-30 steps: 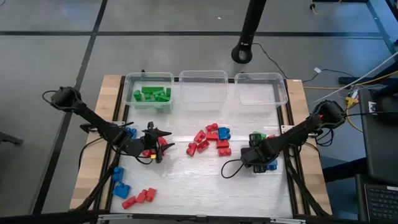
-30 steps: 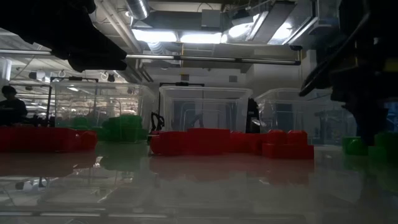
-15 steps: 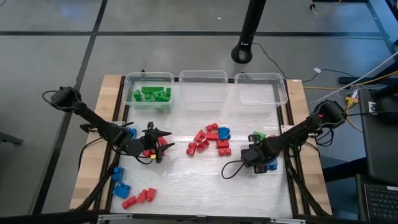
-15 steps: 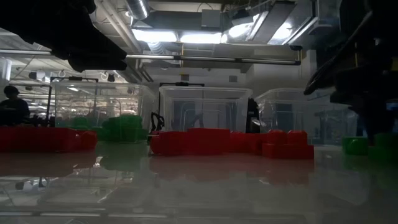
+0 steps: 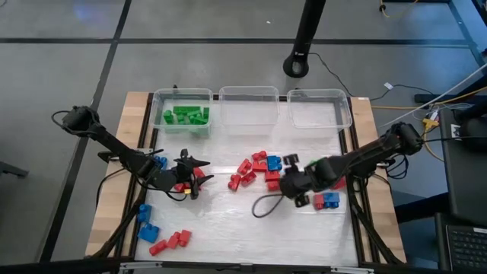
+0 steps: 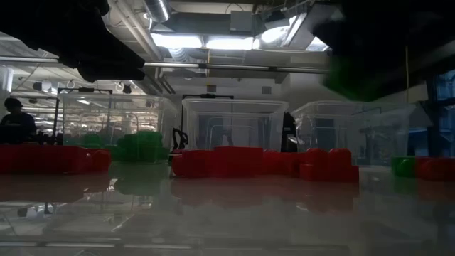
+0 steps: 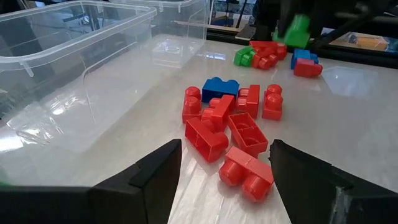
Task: Sort blocks
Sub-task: Put the green game piece into the left transparent bin
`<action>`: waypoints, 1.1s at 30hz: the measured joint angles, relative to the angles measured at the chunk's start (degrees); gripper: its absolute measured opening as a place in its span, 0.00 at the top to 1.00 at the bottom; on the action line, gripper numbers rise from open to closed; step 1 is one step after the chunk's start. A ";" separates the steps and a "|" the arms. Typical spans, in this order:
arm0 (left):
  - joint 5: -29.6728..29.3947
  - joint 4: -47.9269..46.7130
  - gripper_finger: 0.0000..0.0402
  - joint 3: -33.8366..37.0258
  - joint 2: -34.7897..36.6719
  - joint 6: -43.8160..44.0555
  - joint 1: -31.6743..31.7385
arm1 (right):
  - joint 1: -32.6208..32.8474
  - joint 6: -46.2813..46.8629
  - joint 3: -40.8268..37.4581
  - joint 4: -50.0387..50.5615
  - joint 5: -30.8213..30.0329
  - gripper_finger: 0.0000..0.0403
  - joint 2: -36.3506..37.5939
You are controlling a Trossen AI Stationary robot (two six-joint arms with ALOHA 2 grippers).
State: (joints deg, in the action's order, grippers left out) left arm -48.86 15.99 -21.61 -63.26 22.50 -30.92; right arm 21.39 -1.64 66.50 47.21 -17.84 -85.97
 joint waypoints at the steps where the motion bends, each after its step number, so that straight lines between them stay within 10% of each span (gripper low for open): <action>1: 0.00 -0.02 0.43 0.00 0.00 0.00 0.00 | -1.06 -2.90 1.16 -2.07 -0.59 0.65 0.02; 12: 0.00 -0.08 0.43 0.00 0.00 0.22 -0.09 | -15.75 -28.20 3.17 -42.65 -0.16 0.65 -3.96; 22: 0.02 -0.46 0.43 0.00 0.00 0.22 -0.07 | -27.46 -30.54 3.27 -73.45 10.68 0.65 -16.30; 33: 0.06 -0.52 0.43 -0.02 0.00 0.39 -0.05 | -35.11 -28.82 25.13 -69.43 17.01 0.65 -32.86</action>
State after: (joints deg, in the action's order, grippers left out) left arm -48.80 15.47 -21.63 -63.26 22.89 -30.96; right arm -13.72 -30.45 91.63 -22.21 -0.83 -118.84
